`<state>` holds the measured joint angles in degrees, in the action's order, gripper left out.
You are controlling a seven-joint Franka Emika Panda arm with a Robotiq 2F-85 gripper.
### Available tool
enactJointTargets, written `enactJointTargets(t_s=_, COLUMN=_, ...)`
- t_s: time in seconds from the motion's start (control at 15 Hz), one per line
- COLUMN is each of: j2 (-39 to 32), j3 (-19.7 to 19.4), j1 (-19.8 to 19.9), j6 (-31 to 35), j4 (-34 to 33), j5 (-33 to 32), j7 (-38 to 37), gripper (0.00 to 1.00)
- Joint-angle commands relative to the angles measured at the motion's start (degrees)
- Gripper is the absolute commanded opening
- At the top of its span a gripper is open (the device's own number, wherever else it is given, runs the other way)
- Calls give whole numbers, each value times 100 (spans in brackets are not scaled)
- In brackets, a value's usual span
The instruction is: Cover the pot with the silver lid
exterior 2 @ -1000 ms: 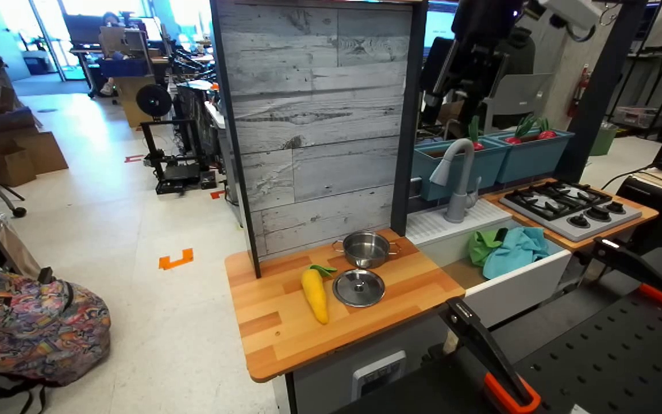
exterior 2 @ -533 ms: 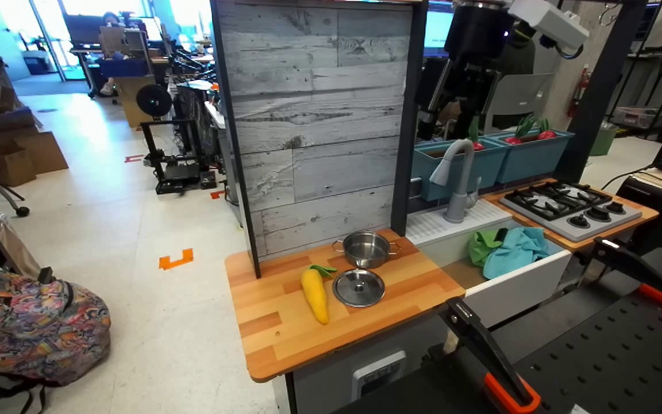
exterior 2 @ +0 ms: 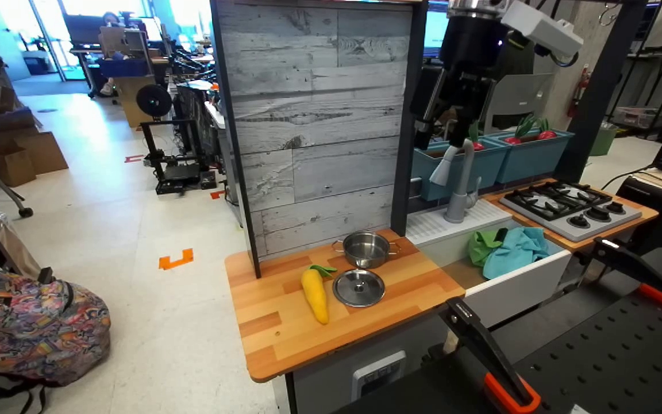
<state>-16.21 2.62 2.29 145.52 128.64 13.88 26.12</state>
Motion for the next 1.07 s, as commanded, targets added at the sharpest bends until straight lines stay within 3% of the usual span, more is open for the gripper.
enactJointTargets(t_s=0.0, j2=-300, j3=128, j1=-120, j6=149, j4=-101, j5=-379, j7=-456, gripper=100)
enactJointTargets(t_s=0.47, j2=-952, j3=-87, j1=-897, j6=448, j4=-196, j5=-1781, j7=-2301, gripper=100)
enactJointTargets(t_s=0.73, j2=-1495, j3=-79, j1=-1210, j6=761, j4=-396, j5=-2139, j7=-2769, gripper=100)
enactJointTargets(t_s=1.0, j2=-1992, j3=-147, j1=-1355, j6=1485, j4=-547, j5=-2186, j7=-2886, gripper=100)
